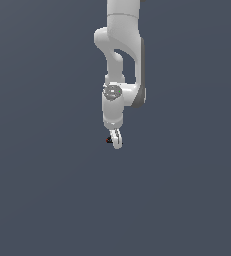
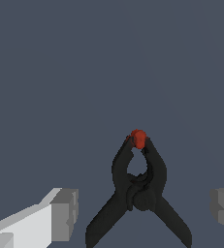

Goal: Pick up the object and move it to a goal position.

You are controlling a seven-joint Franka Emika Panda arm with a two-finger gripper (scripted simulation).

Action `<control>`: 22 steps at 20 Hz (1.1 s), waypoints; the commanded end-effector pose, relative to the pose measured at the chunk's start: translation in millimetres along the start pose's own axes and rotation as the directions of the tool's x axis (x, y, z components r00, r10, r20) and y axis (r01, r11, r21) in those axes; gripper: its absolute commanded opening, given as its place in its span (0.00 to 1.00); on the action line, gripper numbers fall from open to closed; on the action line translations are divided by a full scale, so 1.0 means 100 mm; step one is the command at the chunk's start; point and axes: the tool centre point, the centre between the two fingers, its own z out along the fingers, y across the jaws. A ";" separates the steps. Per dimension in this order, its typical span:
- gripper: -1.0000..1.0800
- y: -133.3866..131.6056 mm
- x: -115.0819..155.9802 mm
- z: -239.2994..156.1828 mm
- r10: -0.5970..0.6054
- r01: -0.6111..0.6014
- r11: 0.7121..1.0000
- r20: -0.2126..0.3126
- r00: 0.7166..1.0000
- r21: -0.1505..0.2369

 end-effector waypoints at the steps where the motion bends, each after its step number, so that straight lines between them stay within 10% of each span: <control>1: 0.96 0.00 0.00 0.11 0.001 -0.001 1.000 0.000 1.000 0.000; 8: 0.96 0.00 0.00 0.25 0.002 -0.002 1.000 0.000 1.000 0.000; 9: 0.00 0.00 0.00 0.25 0.002 -0.002 1.000 0.000 1.000 0.000; 22: 0.00 -0.03 0.02 0.23 0.003 -0.003 1.000 -0.003 1.000 0.010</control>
